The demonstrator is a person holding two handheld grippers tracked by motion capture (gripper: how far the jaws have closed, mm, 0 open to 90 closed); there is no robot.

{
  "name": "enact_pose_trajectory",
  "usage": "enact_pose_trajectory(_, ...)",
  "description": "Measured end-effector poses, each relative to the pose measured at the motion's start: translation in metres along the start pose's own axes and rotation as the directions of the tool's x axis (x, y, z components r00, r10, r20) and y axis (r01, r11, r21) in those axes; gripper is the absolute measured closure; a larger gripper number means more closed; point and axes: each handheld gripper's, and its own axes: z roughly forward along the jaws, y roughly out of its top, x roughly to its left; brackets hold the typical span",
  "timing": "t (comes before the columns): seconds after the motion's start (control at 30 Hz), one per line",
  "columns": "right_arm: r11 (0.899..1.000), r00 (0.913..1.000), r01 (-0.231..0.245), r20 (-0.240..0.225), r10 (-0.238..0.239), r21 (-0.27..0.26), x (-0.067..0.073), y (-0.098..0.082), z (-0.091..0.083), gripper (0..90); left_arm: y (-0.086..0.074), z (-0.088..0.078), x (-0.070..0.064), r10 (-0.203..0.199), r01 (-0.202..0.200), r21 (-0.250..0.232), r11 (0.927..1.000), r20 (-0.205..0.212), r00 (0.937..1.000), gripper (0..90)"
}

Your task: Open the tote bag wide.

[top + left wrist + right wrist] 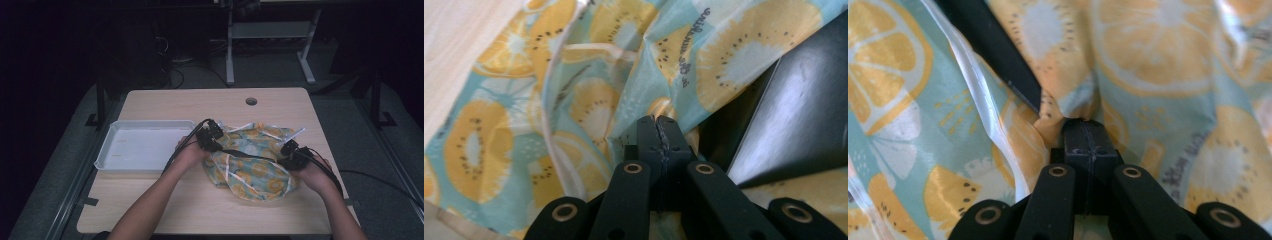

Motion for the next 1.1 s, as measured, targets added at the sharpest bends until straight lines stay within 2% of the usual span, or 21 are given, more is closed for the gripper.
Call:
enact_pose_trajectory(0.13,0.998,0.9977,0.055,-0.041,-0.054,0.023,0.014,-0.004,-0.001,89.4,-0.002,-0.005,-0.005,0.021,-0.021,0.028,0.9994,0.024,0.9995,90.0)
enact_pose_trajectory(0.2,0.995,0.9932,0.09,-0.076,-0.088,0.03,0.022,-0.006,-0.002,89.4,-0.003,-0.009,-0.009,0.047,-0.049,0.047,0.9976,0.041,0.998,90.0)
enact_pose_trajectory(0.27,0.993,0.9887,0.118,-0.096,-0.115,0.028,0.03,-0.01,-0.002,89.4,-0.006,-0.01,-0.013,0.069,-0.071,0.061,0.9956,0.035,0.997,90.0)
enact_pose_trajectory(0.3,0.993,0.9885,0.119,-0.096,-0.117,0.021,0.033,-0.011,-0.003,89.4,-0.006,-0.011,-0.013,0.08,-0.083,0.073,0.9939,0.037,0.9961,90.0)
enact_pose_trajectory(0.37,0.993,0.9889,0.115,-0.097,-0.112,0.019,0.035,-0.012,-0.002,89.5,-0.007,-0.011,-0.014,0.075,-0.077,0.07,0.9946,0.032,0.9966,90.0)
enact_pose_trajectory(0.47,0.995,0.9925,0.094,-0.081,-0.092,0.024,0.031,-0.014,-0.001,89.6,-0.007,-0.008,-0.014,0.09,-0.091,0.106,0.9902,0.01,0.9959,90.0)
enact_pose_trajectory(0.57,0.997,0.9962,0.065,-0.06,-0.063,0.034,0.026,-0.016,0.0,89.7,-0.008,-0.004,-0.013,0.087,-0.086,0.13,0.9878,-0.003,0.9962,90.0)
enact_pose_trajectory(0.63,0.995,0.9975,0.065,-0.033,-0.062,0.069,0.023,-0.02,0.004,89.8,-0.008,-0.002,-0.012,0.087,-0.084,0.142,0.9862,-0.01,0.9962,90.0)
enact_pose_trajectory(0.7,0.997,0.9976,0.055,-0.046,-0.052,0.062,0.021,-0.022,0.004,89.9,-0.008,-0.001,-0.012,0.09,-0.087,0.15,0.9849,-0.014,0.9959,90.0)
enact_pose_trajectory(0.77,0.996,0.9974,0.063,-0.037,-0.061,0.065,0.021,-0.023,0.004,89.8,-0.008,-0.001,-0.013,0.087,-0.083,0.152,0.9849,-0.02,0.996,90.0)
enact_pose_trajectory(0.83,0.996,0.9974,0.068,-0.03,-0.066,0.063,0.022,-0.023,0.004,89.7,-0.007,-0.001,-0.014,0.101,-0.097,0.151,0.9838,-0.023,0.9946,90.0)
enact_pose_trajectory(0.93,0.998,0.9978,0.06,-0.03,-0.059,0.024,0.022,-0.021,-0.006,88.7,-0.008,-0.001,-0.013,0.102,-0.099,0.145,0.9844,-0.013,0.9947,90.0)
enact_pose_trajectory(1.0,0.998,0.9982,0.05,-0.033,-0.051,-0.028,0.02,-0.018,-0.019,84.6,-0.008,-0.002,-0.012,0.099,-0.097,0.138,0.9856,-0.006,0.9951,90.0)
enact_pose_trajectory(1.1,0.993,0.9981,0.048,-0.033,-0.052,-0.105,0.021,-0.012,-0.04,81.2,-0.008,-0.003,-0.012,0.096,-0.095,0.124,0.9877,-0.002,0.9954,90.0)
